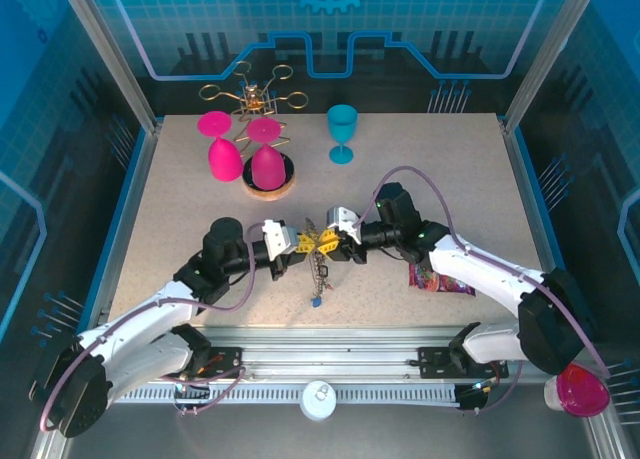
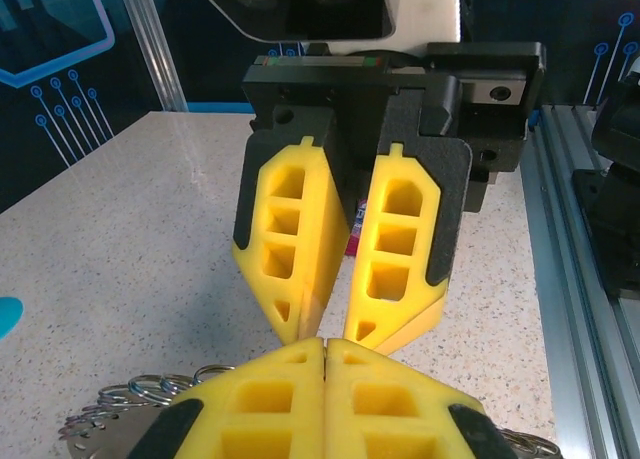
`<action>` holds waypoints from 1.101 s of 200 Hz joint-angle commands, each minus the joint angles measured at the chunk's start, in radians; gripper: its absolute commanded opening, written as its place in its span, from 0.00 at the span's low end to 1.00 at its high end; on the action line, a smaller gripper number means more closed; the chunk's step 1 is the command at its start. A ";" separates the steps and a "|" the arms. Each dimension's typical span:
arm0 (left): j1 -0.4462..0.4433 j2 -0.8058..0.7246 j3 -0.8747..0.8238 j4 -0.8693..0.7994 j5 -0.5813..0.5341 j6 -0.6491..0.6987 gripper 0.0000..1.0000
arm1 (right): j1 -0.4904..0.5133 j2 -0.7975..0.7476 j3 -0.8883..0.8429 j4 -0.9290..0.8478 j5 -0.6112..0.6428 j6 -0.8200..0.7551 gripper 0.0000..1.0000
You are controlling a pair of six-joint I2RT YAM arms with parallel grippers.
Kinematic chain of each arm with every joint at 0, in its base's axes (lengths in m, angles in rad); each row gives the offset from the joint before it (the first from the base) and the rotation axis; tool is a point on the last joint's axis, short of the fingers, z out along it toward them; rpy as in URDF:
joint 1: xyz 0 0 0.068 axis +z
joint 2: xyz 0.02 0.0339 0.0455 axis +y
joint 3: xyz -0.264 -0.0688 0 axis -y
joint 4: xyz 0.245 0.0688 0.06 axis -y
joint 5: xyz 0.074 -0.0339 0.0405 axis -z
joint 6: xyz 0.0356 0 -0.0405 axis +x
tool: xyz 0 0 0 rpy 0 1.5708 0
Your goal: Put the keys on the keyring
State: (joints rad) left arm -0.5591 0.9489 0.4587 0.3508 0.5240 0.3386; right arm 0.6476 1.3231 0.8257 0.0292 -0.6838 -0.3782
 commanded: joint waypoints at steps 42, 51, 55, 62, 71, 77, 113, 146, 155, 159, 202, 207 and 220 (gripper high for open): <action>-0.002 0.010 -0.003 0.094 0.049 -0.026 0.00 | 0.010 0.035 0.044 0.013 -0.052 -0.023 0.15; -0.004 0.011 -0.003 0.099 0.050 -0.029 0.00 | 0.011 0.043 0.048 0.011 -0.050 -0.025 0.14; -0.003 0.013 -0.002 0.102 0.050 -0.029 0.00 | 0.011 0.047 0.048 0.009 -0.050 -0.025 0.13; -0.003 0.014 -0.003 0.105 0.053 -0.032 0.00 | 0.011 0.052 0.048 0.011 -0.052 -0.024 0.12; -0.003 0.016 -0.005 0.112 0.055 -0.036 0.00 | 0.011 0.055 0.048 0.019 -0.051 -0.020 0.08; -0.003 0.017 -0.003 0.112 0.054 -0.038 0.00 | 0.011 0.055 0.047 0.023 -0.052 -0.017 0.03; -0.002 0.007 0.011 0.034 0.015 -0.020 0.00 | 0.006 0.042 0.094 -0.052 -0.047 -0.054 0.00; -0.001 -0.013 0.070 -0.212 -0.023 0.093 0.16 | 0.010 0.041 0.167 -0.250 -0.003 -0.145 0.00; -0.004 -0.015 0.086 -0.265 -0.031 0.122 0.16 | 0.017 0.047 0.191 -0.304 0.017 -0.173 0.00; -0.004 -0.013 0.092 -0.285 -0.034 0.133 0.16 | 0.019 0.049 0.201 -0.328 0.026 -0.184 0.00; -0.004 0.006 0.145 -0.369 -0.039 0.190 0.17 | 0.074 0.092 0.311 -0.508 0.144 -0.275 0.00; -0.004 0.009 0.150 -0.374 -0.037 0.194 0.16 | 0.081 0.096 0.319 -0.519 0.156 -0.281 0.00; -0.003 0.020 0.164 -0.387 -0.033 0.206 0.14 | 0.093 0.103 0.339 -0.543 0.175 -0.295 0.00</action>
State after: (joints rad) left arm -0.5587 0.9527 0.5751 0.0399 0.4862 0.4908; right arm 0.7101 1.4105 1.1011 -0.4088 -0.5591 -0.6041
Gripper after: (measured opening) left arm 0.158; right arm 0.064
